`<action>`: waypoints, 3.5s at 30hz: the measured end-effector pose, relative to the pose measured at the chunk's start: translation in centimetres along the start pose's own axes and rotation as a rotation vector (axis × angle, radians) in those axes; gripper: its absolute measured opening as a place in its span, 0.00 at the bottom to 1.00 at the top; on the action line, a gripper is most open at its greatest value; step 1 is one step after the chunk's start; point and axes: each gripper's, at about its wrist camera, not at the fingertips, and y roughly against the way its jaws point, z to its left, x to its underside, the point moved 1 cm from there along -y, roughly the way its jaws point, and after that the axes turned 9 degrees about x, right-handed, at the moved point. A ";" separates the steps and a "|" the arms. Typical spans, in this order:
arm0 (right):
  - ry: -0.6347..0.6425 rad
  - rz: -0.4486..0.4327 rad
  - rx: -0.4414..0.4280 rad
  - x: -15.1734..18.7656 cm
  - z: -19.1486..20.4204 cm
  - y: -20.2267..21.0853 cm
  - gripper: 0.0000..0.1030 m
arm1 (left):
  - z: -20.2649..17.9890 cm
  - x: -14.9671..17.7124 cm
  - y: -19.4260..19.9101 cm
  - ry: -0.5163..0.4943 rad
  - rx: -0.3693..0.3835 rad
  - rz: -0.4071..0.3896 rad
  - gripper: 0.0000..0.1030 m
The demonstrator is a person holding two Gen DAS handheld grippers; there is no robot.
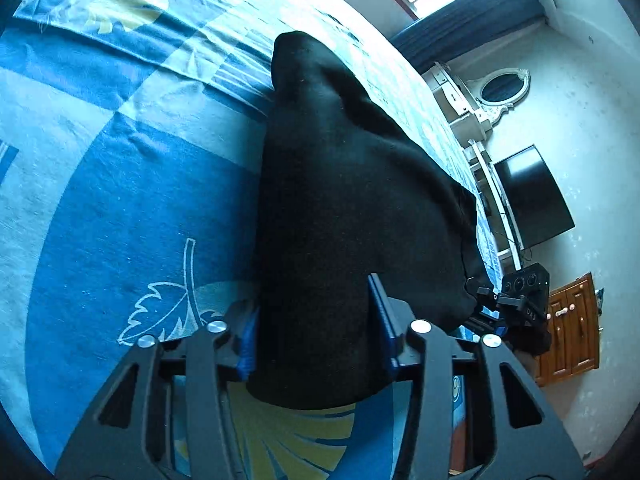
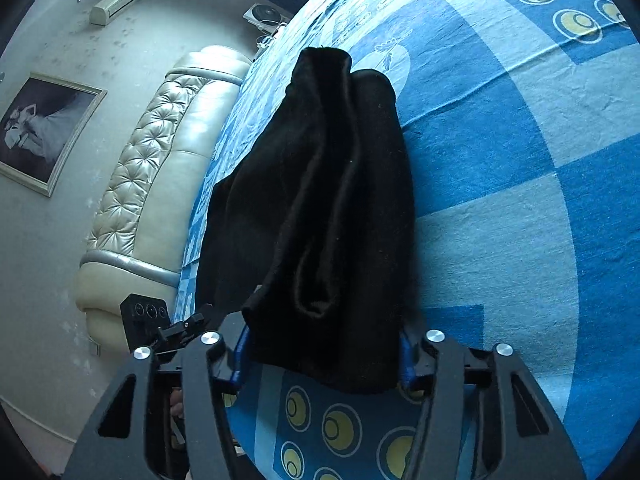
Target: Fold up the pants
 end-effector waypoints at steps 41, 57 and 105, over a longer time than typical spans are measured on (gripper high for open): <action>-0.094 0.040 -0.089 6.0 -3.0 1.6 0.37 | -2.3 4.6 2.4 -0.133 -0.170 0.013 0.44; -0.127 0.021 -0.144 6.2 -3.5 1.9 0.44 | -2.2 4.6 2.7 -0.168 -0.212 -0.021 0.67; 0.188 -0.189 0.554 13.4 4.7 6.8 0.80 | -10.1 11.9 7.8 -0.315 -0.582 -0.188 0.94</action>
